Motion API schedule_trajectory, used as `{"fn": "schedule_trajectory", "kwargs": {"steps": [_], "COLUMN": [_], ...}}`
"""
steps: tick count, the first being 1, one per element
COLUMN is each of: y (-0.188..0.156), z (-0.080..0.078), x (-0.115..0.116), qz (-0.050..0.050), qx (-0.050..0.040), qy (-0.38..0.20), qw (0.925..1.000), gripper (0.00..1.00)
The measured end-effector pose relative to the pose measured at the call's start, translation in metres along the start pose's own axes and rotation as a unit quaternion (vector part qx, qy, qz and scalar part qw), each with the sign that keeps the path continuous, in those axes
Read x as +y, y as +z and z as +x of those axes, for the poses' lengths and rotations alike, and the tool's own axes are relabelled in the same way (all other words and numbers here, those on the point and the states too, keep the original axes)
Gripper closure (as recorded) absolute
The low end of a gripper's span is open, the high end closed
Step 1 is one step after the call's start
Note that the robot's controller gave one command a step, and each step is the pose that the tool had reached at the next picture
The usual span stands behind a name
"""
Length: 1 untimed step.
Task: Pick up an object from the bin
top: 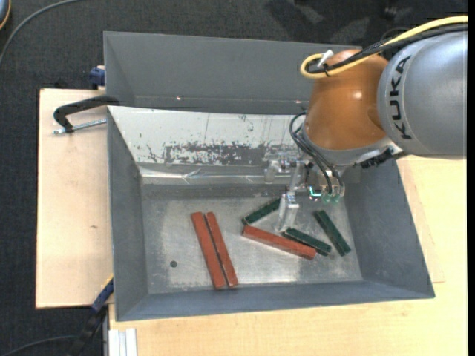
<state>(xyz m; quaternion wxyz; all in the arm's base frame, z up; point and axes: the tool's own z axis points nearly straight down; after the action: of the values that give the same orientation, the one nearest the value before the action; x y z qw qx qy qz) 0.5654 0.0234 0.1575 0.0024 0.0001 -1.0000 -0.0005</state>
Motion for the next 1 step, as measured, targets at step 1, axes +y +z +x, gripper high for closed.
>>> {"fn": "schedule_trajectory", "kwargs": {"steps": [1], "y": [0.0911], "z": [0.0463], "x": [-0.0503], "qz": [0.001], "qx": [0.0012], "qy": [0.001], "qw": [1.0], "gripper": [0.0]}}
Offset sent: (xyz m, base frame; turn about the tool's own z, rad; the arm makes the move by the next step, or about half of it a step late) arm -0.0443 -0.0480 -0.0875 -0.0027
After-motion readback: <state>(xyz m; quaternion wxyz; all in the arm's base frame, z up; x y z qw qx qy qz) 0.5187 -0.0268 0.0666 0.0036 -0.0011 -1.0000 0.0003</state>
